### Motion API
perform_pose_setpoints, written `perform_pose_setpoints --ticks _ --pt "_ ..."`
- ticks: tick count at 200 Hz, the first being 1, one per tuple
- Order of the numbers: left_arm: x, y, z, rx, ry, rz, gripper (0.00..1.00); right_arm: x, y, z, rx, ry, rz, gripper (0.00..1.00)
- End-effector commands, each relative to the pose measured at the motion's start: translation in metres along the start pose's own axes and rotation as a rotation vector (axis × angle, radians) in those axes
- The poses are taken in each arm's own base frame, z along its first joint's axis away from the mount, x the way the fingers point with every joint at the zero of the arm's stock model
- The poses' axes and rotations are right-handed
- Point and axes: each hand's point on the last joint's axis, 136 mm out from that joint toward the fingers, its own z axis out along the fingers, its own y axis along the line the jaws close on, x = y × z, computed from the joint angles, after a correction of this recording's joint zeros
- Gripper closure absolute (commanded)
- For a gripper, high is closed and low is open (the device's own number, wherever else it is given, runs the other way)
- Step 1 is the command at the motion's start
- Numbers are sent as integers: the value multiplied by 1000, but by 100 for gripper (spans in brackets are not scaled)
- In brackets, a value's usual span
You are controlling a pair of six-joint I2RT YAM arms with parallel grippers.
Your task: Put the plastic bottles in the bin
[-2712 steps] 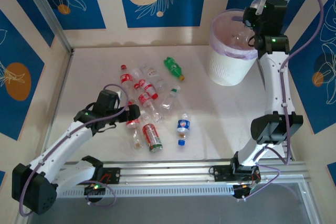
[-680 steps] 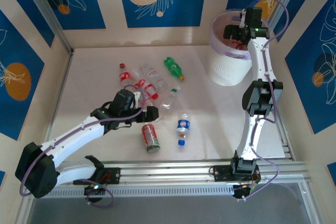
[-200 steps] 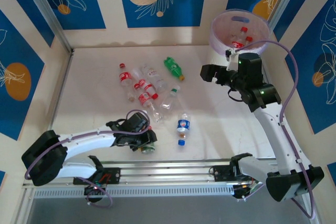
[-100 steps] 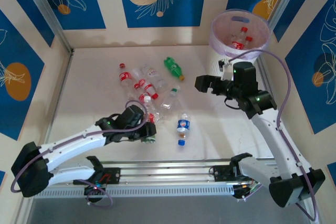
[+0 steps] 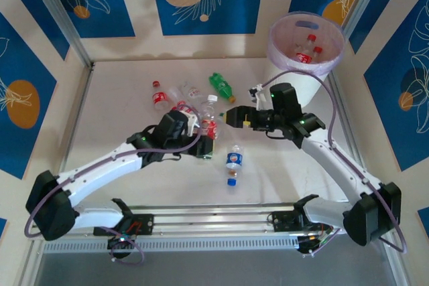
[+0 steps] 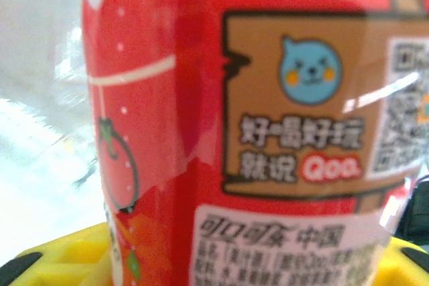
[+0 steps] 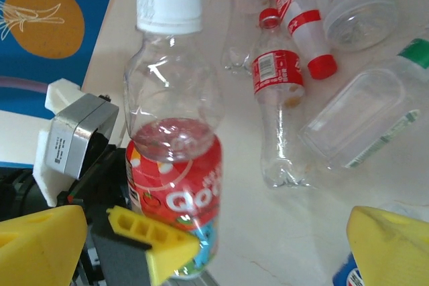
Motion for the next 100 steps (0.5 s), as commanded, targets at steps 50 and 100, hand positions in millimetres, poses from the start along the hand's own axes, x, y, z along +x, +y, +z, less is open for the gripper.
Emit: perform_pose_setpoints --ticks 50,100 --pt "-13 -46 11 240 21 85 65 -12 3 32 -81 6 -6 6" --pt "-10 -52 10 287 31 76 67 -19 -3 39 -110 1 19 18"
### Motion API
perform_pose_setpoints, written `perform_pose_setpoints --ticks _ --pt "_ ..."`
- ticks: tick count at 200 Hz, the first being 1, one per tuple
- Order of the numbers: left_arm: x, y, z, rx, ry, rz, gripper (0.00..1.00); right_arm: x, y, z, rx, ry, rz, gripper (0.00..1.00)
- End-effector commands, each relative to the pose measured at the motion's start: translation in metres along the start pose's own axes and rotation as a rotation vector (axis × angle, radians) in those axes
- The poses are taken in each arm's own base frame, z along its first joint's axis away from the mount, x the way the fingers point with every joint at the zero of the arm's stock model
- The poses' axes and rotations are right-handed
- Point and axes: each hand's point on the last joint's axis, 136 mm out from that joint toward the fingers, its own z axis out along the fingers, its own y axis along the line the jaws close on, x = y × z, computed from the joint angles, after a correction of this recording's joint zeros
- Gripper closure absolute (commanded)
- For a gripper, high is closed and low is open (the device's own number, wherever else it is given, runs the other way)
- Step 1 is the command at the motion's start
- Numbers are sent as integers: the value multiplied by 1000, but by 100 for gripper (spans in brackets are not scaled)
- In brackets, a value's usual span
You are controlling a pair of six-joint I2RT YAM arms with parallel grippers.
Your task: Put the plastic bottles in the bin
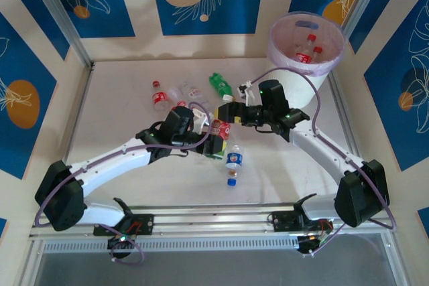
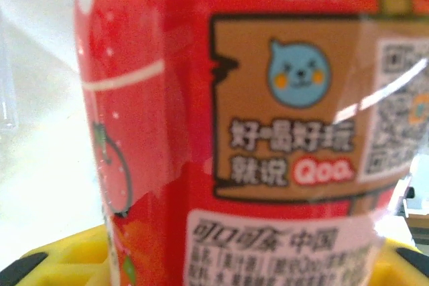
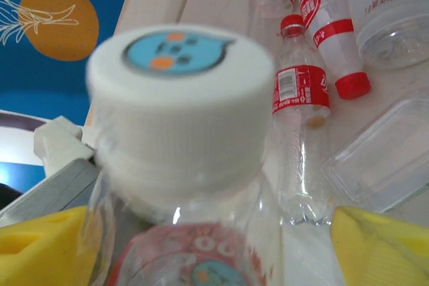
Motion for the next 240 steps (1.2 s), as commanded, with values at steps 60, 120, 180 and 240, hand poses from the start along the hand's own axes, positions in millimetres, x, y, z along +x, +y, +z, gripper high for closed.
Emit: perform_pose_setpoints --ticks 60,120,180,240 --pt "-11 -10 -2 50 -40 25 51 -3 3 -2 -52 -3 12 52" --pt "-10 -7 -4 34 -51 29 1 -7 -2 -4 -31 -20 28 57" --pt "-1 0 -12 8 -59 49 0 -36 0 -23 46 -108 -9 61" --pt "5 6 -25 -39 -68 69 0 -101 30 -93 318 -323 -277 67"
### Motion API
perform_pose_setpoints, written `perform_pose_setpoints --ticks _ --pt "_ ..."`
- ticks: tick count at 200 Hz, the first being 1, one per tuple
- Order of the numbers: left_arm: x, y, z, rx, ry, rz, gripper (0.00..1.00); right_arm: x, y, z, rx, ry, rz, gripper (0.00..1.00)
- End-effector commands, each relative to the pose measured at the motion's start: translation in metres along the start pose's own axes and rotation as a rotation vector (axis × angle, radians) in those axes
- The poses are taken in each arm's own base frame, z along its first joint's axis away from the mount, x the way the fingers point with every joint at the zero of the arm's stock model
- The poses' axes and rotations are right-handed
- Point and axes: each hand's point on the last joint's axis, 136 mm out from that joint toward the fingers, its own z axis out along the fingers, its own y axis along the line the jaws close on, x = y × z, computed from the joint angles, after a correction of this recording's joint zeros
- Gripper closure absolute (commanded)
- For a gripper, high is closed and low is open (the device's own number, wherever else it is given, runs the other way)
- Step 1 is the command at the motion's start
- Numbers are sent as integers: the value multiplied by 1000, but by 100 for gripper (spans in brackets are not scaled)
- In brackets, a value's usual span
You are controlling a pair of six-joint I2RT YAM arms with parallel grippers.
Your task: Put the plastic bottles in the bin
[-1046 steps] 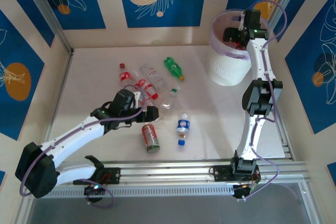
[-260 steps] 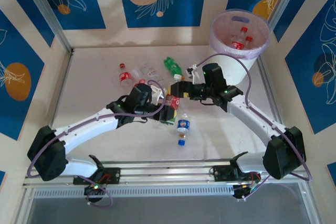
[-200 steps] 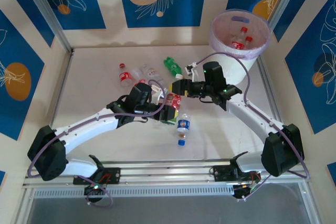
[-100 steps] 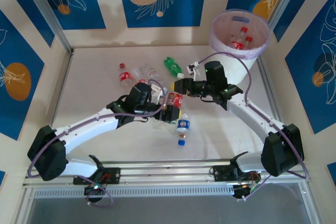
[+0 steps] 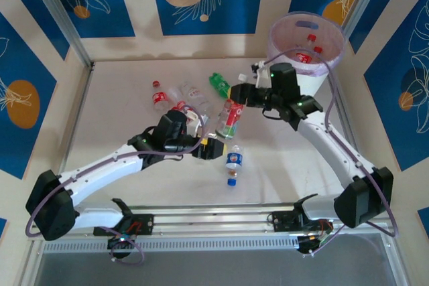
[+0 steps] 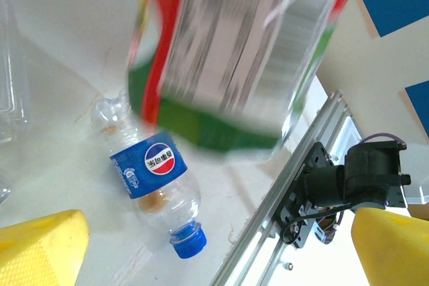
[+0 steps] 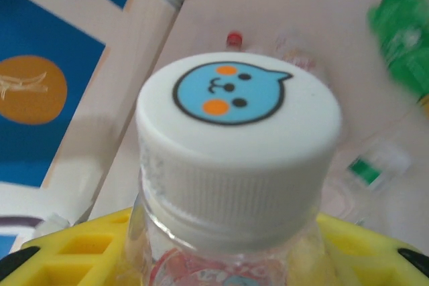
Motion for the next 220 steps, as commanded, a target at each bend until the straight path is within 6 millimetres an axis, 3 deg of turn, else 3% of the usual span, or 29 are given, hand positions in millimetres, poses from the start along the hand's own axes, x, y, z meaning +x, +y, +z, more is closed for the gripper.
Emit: perform_pose_setpoints --ticks 1,39,74,107,139,175,220 --pt "1 7 -6 -34 -11 22 0 -37 6 -39 124 -120 -164 67" --pt "1 13 0 -54 1 -2 0 -94 19 -86 250 -309 -308 72" --pt "-1 15 7 -59 12 -18 0 -147 14 -134 372 -476 -344 77" --pt "0 17 9 -60 19 -36 0 -191 2 -177 473 -674 -356 82" --pt "0 17 6 -68 11 -37 0 -231 -25 -208 621 -837 -375 88" --pt "1 19 2 -80 1 -49 0 -259 -67 -210 744 -858 -378 90" --pt "3 22 0 -94 -5 -61 0 -259 -122 -162 810 -719 -372 90"
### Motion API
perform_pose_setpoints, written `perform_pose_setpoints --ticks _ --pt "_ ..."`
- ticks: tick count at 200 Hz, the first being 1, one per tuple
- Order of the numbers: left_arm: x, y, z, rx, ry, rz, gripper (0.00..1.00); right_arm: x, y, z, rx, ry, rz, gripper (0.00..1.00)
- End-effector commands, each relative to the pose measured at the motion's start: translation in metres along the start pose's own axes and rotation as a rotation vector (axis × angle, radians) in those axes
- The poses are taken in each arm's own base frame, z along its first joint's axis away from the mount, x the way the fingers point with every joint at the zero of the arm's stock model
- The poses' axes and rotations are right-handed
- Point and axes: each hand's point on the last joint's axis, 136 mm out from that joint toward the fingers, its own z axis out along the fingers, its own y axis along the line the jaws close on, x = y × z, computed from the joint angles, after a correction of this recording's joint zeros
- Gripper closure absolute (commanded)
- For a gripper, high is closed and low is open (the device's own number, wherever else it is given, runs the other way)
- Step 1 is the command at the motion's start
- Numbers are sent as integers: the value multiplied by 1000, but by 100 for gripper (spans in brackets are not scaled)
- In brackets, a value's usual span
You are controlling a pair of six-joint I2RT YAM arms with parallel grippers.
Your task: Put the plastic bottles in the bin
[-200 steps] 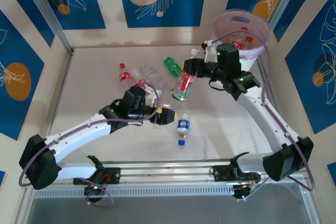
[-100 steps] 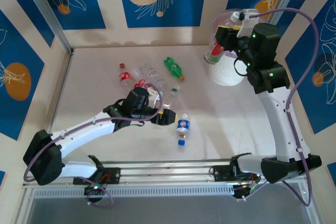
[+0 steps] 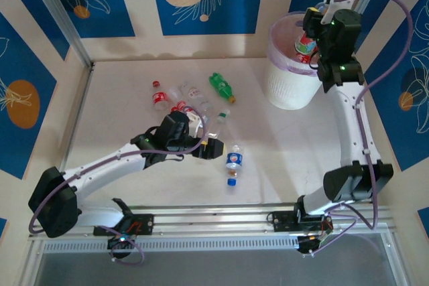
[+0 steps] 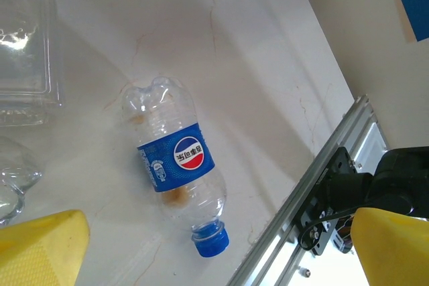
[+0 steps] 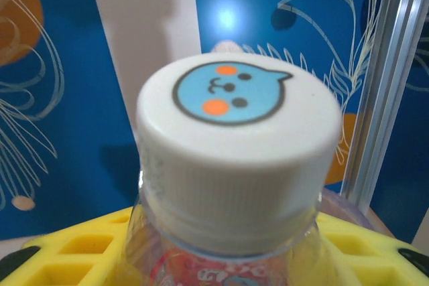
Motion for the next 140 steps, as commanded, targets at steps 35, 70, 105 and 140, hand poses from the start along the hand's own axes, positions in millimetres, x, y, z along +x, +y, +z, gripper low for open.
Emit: perform_pose_setpoints --ticks 35,70,105,140 --pt "-2 4 -9 -31 -17 -10 0 46 -8 39 22 95 -35 91" --pt "0 7 -8 -34 -18 -20 0 87 -3 60 -10 217 -29 91" --pt "1 9 -5 -39 -12 -24 0 128 3 78 -37 335 -16 90" --pt "1 11 -5 -49 -11 -23 0 162 6 95 -45 439 -8 88"
